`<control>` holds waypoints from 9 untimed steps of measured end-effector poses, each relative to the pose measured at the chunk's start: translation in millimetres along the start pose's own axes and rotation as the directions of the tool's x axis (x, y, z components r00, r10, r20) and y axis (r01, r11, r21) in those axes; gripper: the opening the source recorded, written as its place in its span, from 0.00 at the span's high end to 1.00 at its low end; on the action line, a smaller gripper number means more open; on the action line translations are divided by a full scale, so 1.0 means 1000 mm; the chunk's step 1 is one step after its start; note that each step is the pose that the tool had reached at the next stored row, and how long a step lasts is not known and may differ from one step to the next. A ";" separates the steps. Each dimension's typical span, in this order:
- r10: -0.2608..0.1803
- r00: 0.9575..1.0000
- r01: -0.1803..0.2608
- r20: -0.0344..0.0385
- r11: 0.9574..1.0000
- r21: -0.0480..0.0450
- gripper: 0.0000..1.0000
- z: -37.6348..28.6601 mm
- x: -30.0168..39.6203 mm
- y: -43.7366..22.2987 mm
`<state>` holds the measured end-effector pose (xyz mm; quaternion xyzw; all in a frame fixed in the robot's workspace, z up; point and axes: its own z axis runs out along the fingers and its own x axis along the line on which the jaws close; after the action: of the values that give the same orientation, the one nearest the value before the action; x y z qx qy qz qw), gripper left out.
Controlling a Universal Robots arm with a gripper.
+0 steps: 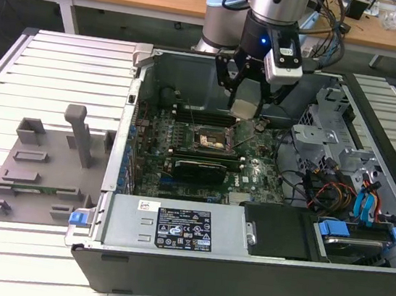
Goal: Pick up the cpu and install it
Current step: 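Place the cpu into insertion slot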
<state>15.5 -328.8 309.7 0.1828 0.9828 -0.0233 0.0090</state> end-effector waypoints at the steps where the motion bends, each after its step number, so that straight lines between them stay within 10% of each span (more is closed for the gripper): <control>1: 0.012 1.000 -0.012 0.000 1.000 0.001 0.45 0.0001 0.0000 0.0000; 9: 0.106 0.994 -0.106 -0.003 0.994 0.006 0.45 0.0007 0.0000 0.0000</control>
<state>15.5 -328.8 309.0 0.2349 0.9717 -0.0254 0.0081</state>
